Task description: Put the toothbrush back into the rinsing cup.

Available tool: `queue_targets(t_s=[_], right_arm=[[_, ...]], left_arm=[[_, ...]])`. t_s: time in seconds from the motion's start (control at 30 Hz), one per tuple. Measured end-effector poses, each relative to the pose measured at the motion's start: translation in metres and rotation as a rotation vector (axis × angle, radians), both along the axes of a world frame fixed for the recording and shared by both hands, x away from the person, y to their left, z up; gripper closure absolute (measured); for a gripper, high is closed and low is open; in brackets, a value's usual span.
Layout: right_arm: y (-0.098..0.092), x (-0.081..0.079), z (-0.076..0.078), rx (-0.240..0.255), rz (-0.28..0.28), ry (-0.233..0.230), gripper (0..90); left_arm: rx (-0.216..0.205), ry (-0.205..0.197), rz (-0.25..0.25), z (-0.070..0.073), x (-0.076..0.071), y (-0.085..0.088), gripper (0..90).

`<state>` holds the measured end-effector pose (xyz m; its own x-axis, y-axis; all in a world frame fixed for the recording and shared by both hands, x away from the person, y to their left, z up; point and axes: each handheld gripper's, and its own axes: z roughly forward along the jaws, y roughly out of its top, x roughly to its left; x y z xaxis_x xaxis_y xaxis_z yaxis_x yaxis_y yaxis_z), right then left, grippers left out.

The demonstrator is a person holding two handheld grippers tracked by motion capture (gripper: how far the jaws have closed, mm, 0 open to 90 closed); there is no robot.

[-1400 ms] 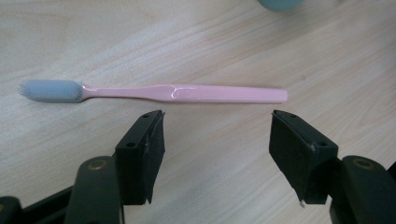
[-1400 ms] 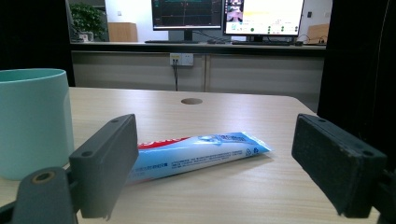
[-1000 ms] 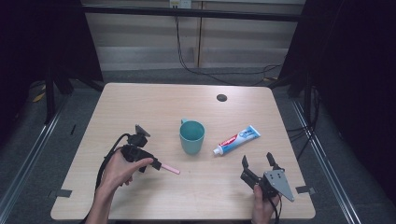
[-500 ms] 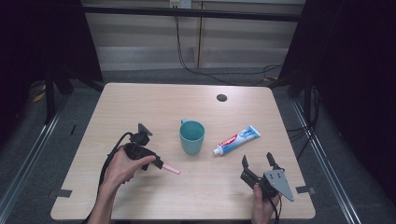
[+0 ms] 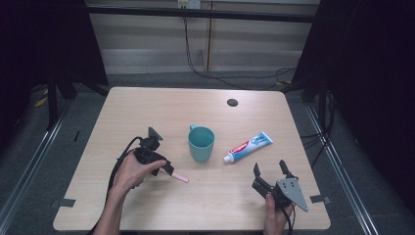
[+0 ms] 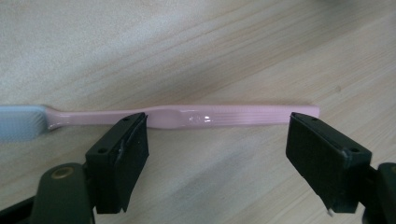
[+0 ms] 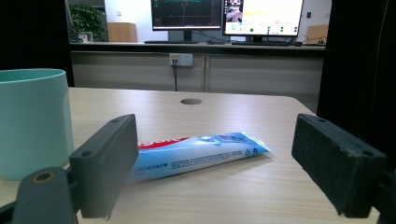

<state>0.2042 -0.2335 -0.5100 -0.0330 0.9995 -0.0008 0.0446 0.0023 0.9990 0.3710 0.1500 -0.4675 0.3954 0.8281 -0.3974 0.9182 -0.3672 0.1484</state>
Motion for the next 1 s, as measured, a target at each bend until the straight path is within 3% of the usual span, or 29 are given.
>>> queue_targets(t_s=[0.37,0.47,0.63,0.83,1.0], right_arm=[[0.0,0.0,0.0,0.004,0.001,0.001,13.7],[0.0,0.0,0.0,0.004,0.0,0.001,13.7],[0.0,0.0,0.0,-0.002,-0.001,-0.001,13.7],[0.0,0.0,0.0,-0.001,-0.003,0.0,13.7],[0.0,0.0,0.0,-0.001,-0.002,0.0,13.7]], left_arm=[[0.005,-0.021,-0.004,0.001,0.004,-0.003,21.8],[0.009,-0.032,0.016,0.005,0.002,0.0,23.7],[0.017,-0.019,0.052,0.006,0.0,0.008,24.5],[0.015,0.019,0.043,0.0,0.002,0.006,25.0],[0.016,0.008,0.038,0.0,0.005,0.001,23.3]])
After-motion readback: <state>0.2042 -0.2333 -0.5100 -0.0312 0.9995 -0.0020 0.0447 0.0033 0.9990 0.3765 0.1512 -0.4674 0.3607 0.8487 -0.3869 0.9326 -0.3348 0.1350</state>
